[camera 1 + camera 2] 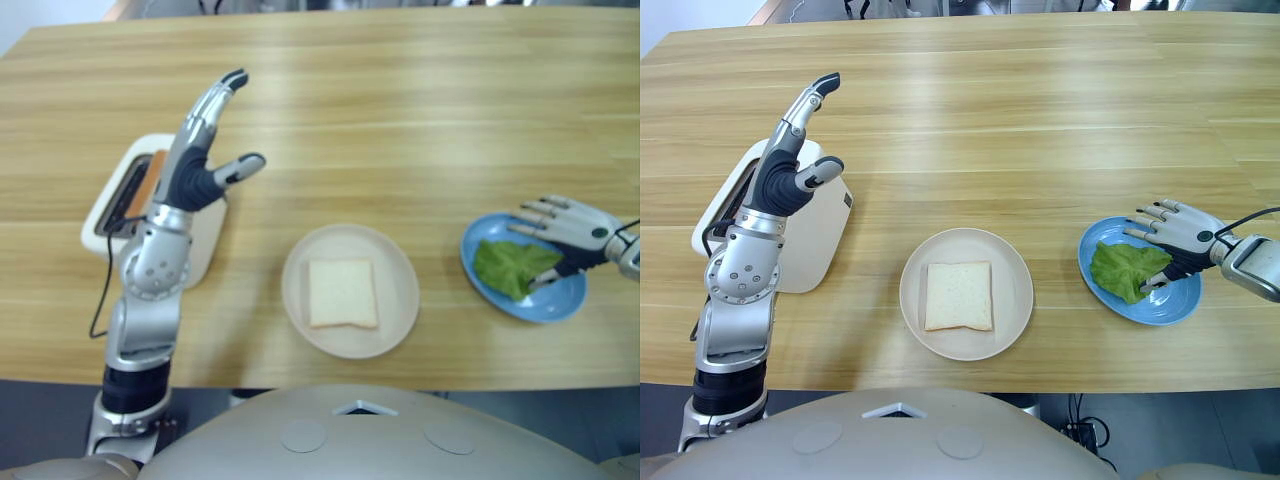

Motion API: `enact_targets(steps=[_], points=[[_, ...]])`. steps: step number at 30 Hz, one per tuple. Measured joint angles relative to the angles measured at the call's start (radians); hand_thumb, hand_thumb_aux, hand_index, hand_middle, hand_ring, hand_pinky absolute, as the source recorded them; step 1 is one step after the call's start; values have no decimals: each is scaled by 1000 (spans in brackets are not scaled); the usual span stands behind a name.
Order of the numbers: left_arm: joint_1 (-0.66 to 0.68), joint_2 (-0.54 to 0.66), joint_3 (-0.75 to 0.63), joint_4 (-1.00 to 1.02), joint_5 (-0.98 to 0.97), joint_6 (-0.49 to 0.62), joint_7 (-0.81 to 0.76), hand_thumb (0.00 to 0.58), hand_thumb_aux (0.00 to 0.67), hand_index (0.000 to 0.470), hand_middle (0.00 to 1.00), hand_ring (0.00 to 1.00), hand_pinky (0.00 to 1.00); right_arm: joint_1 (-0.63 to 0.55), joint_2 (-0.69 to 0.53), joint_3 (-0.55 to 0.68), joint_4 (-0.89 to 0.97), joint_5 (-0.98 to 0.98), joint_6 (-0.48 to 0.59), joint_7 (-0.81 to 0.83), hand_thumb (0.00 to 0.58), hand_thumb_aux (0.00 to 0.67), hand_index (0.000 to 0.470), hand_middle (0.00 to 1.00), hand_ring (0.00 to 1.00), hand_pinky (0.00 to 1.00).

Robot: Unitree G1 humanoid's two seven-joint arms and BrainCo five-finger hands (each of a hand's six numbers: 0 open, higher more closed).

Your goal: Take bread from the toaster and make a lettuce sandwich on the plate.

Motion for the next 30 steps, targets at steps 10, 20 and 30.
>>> enact_targets(steps=[10, 20, 30], points=[[4, 1, 4, -9, -1, 6, -2, 0, 0, 0, 0, 0, 0, 12, -45, 87, 29, -29, -33, -94, 0, 0, 0, 0, 0, 0], [6, 1, 3, -14, -1, 14, -2, 0, 0, 0, 0, 0, 0, -8, 15, 93, 3, -23, -1, -87, 0, 0, 0, 0, 0, 0], [9, 6, 2, -14, -2, 13, -11, 0, 0, 0, 0, 0, 0, -21, 59, 127, 5, -29, 23, -79, 0, 0, 0, 0, 0, 0]])
